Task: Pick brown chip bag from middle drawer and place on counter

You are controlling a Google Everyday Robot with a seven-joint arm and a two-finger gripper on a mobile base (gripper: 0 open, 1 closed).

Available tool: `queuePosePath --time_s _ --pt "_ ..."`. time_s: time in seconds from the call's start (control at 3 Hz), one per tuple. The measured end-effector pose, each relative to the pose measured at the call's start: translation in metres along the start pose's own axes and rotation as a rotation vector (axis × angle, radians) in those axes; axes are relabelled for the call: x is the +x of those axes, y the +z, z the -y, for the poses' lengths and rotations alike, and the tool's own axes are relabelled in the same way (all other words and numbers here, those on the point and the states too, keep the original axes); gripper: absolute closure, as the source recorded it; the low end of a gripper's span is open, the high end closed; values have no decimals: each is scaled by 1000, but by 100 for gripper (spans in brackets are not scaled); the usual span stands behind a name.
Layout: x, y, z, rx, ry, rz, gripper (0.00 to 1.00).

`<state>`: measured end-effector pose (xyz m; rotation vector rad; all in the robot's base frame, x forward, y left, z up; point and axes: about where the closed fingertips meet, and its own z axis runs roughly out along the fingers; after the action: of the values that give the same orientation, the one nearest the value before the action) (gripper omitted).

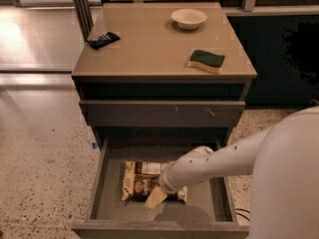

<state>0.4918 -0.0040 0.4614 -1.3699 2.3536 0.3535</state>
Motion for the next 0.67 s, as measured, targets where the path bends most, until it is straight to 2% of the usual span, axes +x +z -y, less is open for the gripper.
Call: queuePosePath --time_s 0.67 --pt "-26 63 -3 -166 -3 89 0"
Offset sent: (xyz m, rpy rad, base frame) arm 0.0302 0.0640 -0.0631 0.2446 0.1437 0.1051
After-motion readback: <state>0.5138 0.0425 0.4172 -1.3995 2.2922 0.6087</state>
